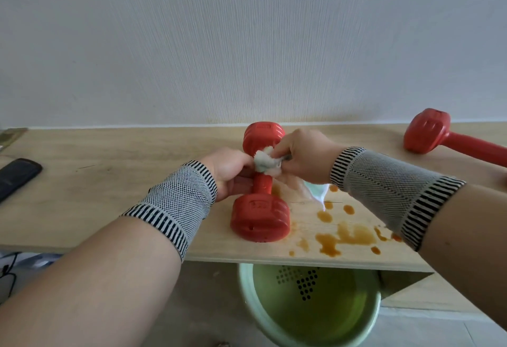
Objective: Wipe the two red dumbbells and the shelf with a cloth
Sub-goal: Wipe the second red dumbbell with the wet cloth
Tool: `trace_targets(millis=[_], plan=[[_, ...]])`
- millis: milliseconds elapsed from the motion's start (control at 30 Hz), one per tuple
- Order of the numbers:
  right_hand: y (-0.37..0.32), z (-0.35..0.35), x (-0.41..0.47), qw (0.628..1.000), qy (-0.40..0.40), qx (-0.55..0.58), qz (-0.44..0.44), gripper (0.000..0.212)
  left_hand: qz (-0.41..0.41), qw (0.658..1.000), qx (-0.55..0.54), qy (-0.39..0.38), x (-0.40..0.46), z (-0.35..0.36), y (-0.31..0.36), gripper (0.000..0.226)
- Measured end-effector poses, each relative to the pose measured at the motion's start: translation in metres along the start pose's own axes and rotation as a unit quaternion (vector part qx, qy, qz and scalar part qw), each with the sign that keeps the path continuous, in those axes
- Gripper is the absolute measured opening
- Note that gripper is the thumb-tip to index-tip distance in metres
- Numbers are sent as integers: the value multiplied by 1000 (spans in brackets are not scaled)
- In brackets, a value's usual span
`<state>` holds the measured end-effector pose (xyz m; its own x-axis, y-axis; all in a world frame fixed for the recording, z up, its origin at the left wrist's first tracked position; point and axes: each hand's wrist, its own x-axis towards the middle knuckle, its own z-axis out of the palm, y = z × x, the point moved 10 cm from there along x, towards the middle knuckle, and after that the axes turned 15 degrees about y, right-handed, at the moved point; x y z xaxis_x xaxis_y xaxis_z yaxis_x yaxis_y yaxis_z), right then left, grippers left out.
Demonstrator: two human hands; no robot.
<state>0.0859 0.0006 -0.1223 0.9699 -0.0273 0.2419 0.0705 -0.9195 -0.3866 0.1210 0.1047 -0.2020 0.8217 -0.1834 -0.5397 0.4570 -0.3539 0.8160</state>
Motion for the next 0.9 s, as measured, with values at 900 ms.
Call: trace_targets(millis=[900], plan=[[7, 14, -28, 988, -148, 38, 1, 12, 43, 994, 91, 38, -5, 9, 15, 13]])
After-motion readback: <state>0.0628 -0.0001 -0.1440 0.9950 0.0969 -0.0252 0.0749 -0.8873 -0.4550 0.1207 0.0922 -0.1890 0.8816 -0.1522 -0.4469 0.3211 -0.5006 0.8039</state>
